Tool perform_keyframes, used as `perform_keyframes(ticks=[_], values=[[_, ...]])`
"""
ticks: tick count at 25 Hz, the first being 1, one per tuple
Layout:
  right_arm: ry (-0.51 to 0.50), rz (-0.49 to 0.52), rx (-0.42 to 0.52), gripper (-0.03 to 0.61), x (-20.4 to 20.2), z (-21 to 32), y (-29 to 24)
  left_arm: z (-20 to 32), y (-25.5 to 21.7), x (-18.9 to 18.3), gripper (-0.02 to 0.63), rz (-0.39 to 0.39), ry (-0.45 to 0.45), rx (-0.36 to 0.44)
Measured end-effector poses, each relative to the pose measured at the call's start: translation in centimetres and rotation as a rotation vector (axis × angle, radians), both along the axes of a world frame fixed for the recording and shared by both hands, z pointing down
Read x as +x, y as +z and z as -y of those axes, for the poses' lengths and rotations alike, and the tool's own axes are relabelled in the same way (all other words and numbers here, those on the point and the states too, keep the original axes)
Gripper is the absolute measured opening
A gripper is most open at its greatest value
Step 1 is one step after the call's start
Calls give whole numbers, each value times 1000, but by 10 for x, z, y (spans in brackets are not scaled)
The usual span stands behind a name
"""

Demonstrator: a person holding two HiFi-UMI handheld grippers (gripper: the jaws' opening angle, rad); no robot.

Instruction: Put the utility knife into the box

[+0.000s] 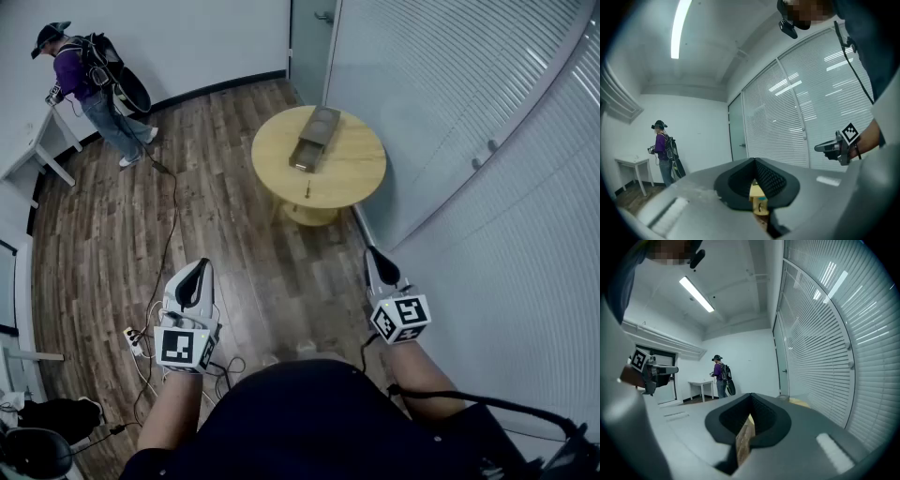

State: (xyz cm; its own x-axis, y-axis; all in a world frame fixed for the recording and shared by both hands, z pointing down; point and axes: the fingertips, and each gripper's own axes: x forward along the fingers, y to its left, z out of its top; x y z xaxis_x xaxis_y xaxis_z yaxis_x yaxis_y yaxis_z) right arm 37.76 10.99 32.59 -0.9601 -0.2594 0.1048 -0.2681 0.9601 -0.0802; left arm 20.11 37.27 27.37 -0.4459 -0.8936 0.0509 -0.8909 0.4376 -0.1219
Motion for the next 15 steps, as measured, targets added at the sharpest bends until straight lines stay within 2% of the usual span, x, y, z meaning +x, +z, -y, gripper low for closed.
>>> perform_keyframes(ticks=[7, 15], values=[[-21, -6, -3, 8, -12, 2, 2, 2, -1, -7, 3, -12, -22, 1], [-81, -15, -29, 8, -24, 18, 16, 14, 12, -16, 3, -29, -96, 1]])
